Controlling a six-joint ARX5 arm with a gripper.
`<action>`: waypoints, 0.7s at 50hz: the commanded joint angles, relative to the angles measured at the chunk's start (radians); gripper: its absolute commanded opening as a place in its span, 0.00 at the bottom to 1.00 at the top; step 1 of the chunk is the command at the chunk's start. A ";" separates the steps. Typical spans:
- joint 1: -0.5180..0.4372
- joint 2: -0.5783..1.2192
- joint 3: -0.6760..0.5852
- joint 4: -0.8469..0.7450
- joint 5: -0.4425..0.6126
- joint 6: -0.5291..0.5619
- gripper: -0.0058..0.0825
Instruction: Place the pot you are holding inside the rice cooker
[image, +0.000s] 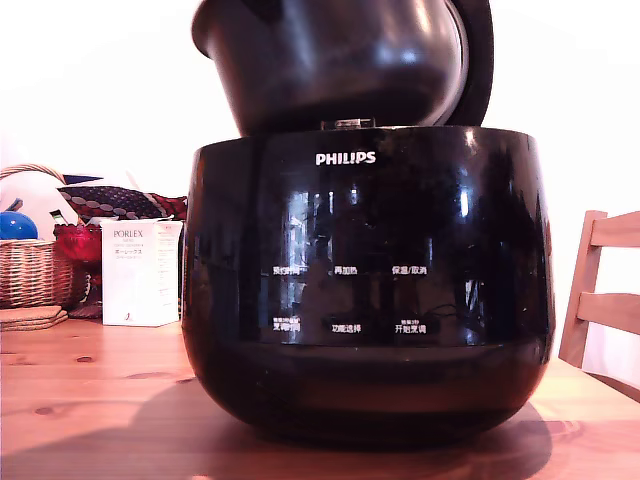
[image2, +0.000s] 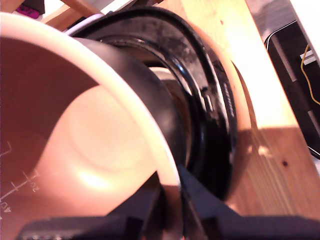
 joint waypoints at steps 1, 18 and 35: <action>-0.006 0.008 0.024 0.036 0.007 0.008 0.04; -0.006 0.059 0.024 0.048 0.020 0.010 0.04; -0.006 0.090 0.024 -0.006 0.014 0.027 0.04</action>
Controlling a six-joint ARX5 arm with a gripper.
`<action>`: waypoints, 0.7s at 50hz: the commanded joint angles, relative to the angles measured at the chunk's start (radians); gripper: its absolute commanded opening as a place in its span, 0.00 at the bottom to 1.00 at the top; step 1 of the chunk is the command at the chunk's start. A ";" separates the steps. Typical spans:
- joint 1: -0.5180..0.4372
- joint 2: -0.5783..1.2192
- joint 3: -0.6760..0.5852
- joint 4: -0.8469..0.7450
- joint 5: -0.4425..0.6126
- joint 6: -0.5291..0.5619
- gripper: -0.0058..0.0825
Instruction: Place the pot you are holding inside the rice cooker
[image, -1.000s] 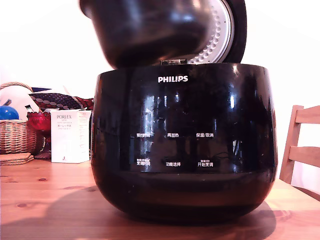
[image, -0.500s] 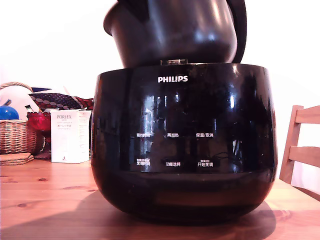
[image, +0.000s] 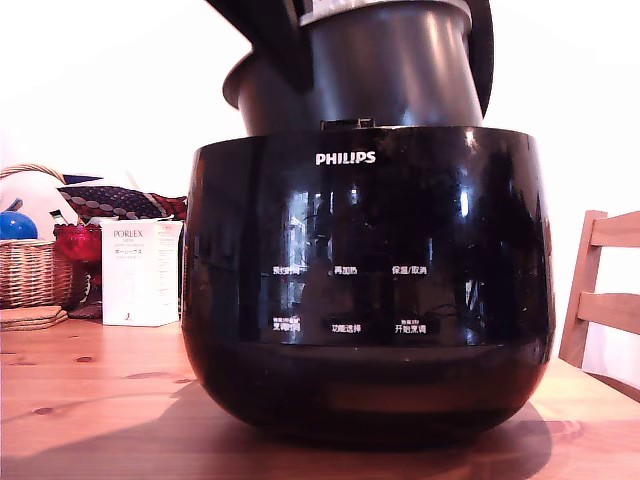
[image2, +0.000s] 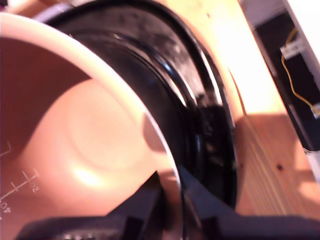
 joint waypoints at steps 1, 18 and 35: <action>-0.006 -0.008 0.024 -0.006 0.004 0.015 0.04; -0.006 0.018 0.024 -0.052 0.005 0.023 0.04; -0.008 0.069 0.024 -0.030 0.004 0.050 0.04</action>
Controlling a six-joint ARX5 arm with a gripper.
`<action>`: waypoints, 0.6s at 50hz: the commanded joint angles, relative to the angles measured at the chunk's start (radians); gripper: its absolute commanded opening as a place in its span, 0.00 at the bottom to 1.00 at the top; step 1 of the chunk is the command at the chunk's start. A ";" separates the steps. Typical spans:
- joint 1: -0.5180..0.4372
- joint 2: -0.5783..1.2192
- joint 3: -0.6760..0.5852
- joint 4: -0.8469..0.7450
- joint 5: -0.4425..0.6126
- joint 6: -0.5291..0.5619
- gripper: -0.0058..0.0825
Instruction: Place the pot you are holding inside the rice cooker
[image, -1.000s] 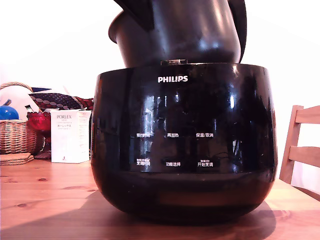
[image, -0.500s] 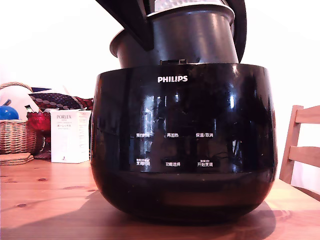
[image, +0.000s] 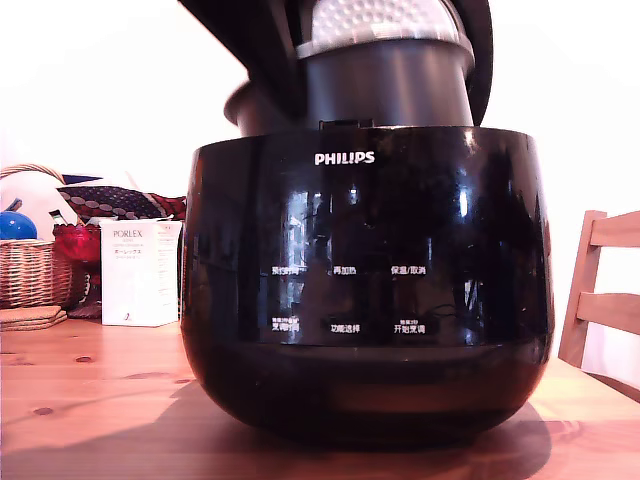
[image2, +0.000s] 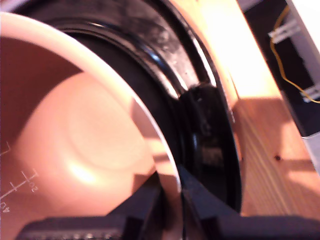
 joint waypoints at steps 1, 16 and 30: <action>-0.008 -0.002 0.011 -0.005 0.010 0.006 0.04; -0.008 0.004 0.011 0.001 0.011 0.023 0.04; -0.010 0.004 0.011 0.002 0.011 0.023 0.14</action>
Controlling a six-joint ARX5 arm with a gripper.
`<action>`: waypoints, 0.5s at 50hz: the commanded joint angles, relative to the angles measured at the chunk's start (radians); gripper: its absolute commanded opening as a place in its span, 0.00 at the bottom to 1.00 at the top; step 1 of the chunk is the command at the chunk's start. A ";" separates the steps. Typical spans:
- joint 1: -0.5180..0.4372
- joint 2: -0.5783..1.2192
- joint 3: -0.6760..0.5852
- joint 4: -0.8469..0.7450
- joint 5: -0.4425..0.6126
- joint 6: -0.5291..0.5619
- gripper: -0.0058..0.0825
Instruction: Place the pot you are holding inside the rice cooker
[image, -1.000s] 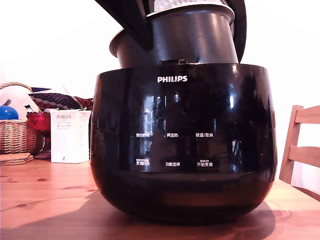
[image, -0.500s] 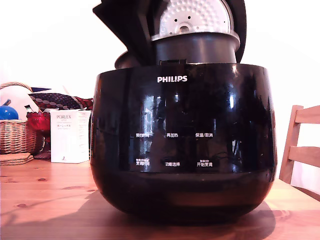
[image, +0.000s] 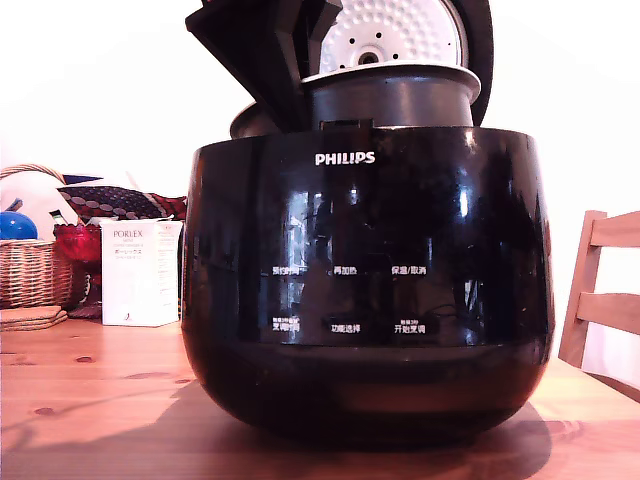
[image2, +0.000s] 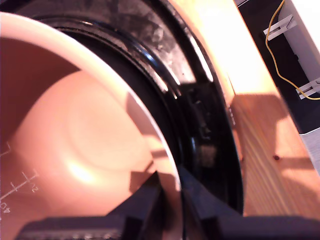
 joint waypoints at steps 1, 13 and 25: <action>-0.010 -0.003 0.009 0.000 0.010 0.012 0.14; -0.010 -0.003 0.009 0.000 0.010 0.012 0.20; -0.010 -0.003 0.009 0.000 0.009 0.012 0.20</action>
